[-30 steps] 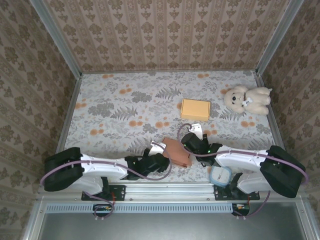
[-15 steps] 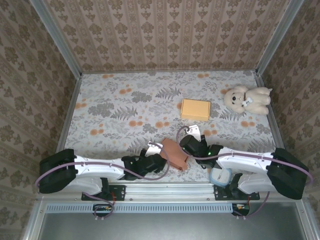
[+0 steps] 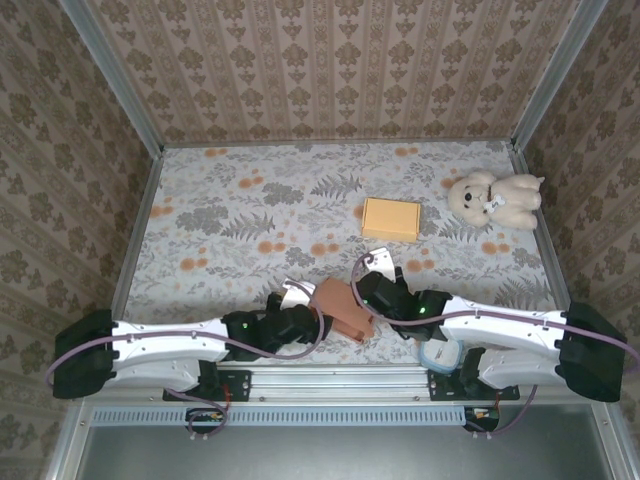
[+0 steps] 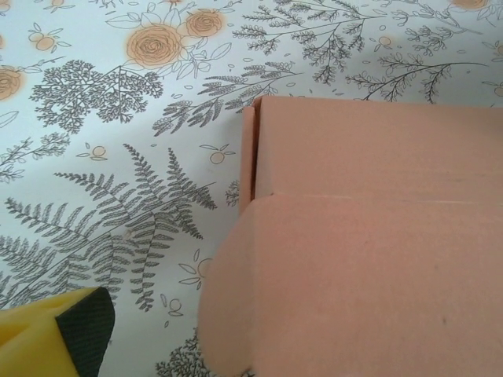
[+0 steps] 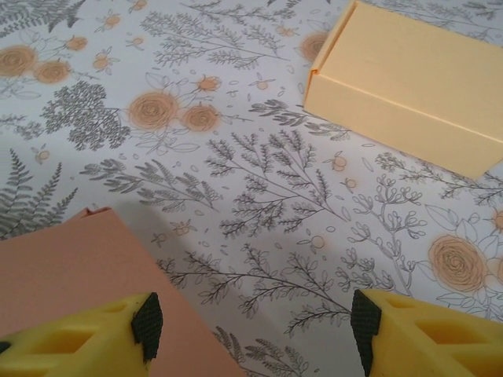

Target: Fold the paper box

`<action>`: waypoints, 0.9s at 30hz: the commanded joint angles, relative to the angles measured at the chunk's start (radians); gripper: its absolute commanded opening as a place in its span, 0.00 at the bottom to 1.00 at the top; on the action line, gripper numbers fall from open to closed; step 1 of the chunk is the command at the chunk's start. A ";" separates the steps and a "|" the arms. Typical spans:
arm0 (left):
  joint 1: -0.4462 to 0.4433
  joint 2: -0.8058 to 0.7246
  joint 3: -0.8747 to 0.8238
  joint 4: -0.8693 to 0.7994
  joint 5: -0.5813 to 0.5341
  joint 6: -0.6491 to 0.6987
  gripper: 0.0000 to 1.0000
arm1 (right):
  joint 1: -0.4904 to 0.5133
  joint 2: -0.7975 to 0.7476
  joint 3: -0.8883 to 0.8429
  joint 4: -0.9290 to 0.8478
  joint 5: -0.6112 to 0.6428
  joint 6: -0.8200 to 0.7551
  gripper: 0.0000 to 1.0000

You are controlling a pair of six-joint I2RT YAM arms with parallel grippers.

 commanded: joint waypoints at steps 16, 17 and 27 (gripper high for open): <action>0.006 -0.411 0.005 -0.472 -0.174 -0.092 0.83 | 0.090 0.178 0.084 -0.013 -0.010 0.015 0.68; 0.006 -0.425 0.004 -0.472 -0.179 -0.095 0.82 | 0.097 0.195 0.084 -0.009 -0.006 0.022 0.68; 0.021 -0.414 -0.065 -0.270 -0.156 -0.096 0.80 | 0.110 0.349 0.054 0.063 0.025 0.047 0.68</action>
